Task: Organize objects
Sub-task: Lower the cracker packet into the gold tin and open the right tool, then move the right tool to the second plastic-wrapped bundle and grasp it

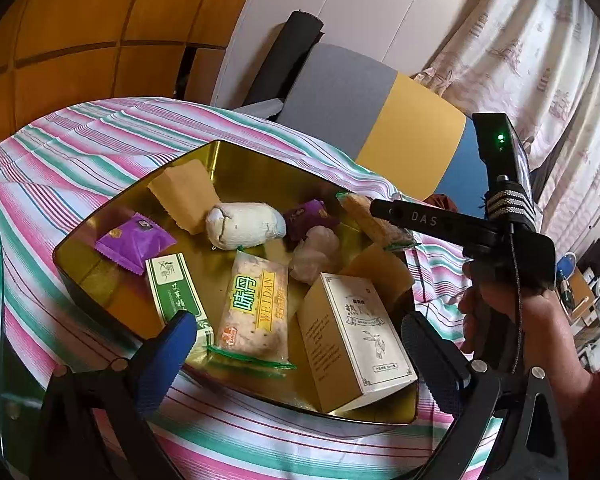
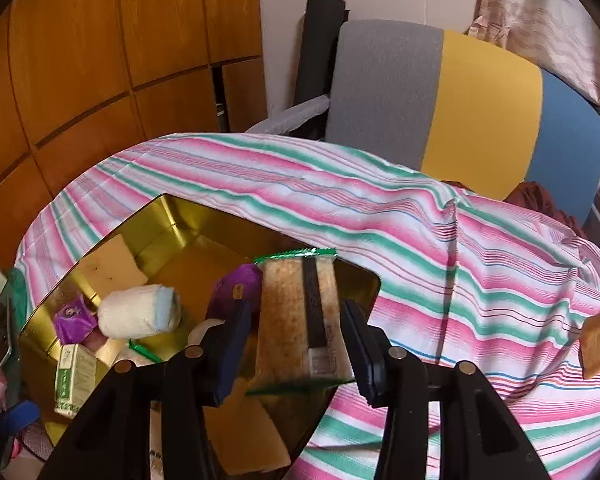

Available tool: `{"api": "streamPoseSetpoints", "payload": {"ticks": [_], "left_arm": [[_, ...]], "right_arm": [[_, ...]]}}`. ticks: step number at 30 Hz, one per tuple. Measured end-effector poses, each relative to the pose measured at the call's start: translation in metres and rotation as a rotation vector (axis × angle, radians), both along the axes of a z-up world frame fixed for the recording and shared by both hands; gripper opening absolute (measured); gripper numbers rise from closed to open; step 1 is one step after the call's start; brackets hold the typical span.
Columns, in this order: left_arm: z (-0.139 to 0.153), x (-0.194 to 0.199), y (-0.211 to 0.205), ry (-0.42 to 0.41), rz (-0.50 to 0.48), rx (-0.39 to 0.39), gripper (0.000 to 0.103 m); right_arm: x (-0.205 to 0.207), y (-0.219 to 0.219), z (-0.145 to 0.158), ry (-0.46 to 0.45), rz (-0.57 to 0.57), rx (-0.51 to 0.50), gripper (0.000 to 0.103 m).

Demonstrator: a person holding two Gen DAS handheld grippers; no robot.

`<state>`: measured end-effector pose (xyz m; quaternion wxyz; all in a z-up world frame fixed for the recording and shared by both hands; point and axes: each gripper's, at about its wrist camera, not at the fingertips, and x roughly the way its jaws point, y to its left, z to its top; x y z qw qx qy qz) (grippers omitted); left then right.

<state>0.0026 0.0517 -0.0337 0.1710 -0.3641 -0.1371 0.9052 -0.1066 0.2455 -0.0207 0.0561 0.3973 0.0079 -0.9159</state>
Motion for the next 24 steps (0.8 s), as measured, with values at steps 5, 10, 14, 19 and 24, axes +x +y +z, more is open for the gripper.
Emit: {"api": "streamPoseSetpoints", "payload": {"ticks": [5,10,14,19,24], "left_arm": [[0.005,0.006,0.003,0.022,-0.009,-0.010,0.103],[0.009,0.006,0.000,0.031,-0.003,-0.010,0.103],[0.008,0.005,-0.003,0.019,0.012,0.000,0.103],[0.008,0.007,0.001,0.016,-0.002,-0.002,0.103],[0.013,0.018,0.012,0.035,-0.043,-0.014,0.103]], "right_arm": [[-0.017,-0.012,-0.012,-0.118,0.063,-0.038,0.048],[-0.011,-0.026,-0.010,-0.085,0.086,-0.011,0.048],[0.003,-0.018,0.002,-0.038,0.057,-0.029,0.048],[0.025,0.006,0.011,0.003,-0.005,-0.069,0.048],[0.046,0.032,0.010,0.013,-0.086,-0.138,0.048]]}}
